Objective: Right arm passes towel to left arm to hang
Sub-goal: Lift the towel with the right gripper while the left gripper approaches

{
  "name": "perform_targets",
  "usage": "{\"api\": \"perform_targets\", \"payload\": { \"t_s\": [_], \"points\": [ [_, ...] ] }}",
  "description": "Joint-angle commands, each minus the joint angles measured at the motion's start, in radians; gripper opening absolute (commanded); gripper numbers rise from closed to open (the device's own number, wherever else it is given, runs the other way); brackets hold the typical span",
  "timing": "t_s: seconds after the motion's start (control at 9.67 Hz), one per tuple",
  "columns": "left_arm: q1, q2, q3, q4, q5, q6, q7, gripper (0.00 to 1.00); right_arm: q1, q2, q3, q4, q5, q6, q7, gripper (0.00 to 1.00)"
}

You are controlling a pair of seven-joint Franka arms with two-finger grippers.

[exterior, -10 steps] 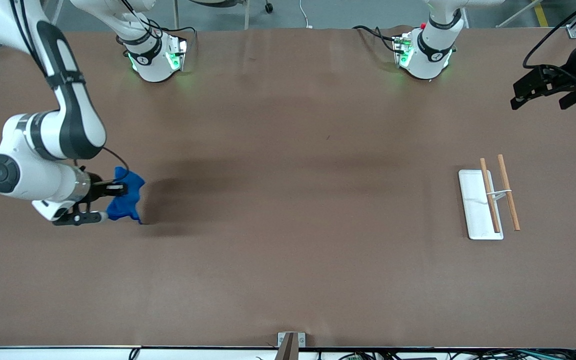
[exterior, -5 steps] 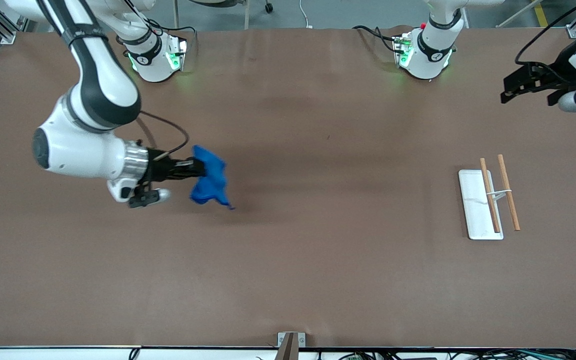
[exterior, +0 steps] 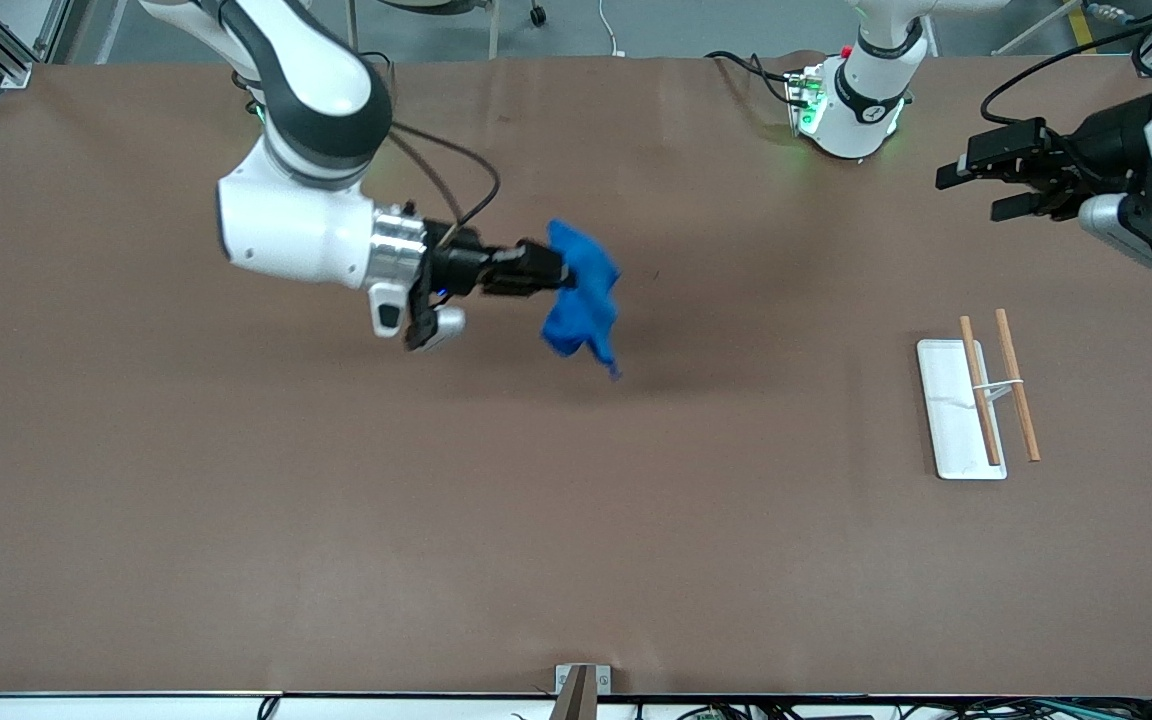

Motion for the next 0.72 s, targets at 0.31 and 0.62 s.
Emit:
{"api": "perform_targets", "payload": {
  "t_s": [0.31, 0.62],
  "points": [
    [0.001, -0.015, 0.034, -0.344, -0.357, 0.023, 0.228, 1.00, 0.014, 0.003, 0.083, 0.105, 0.369, -0.002, -0.007, 0.00],
    [-0.002, -0.035, 0.034, -0.472, -0.585, 0.050, 0.248, 1.00, 0.042, 0.032, 0.083, 0.135, 0.413, -0.001, -0.007, 0.00]
  ]
}}
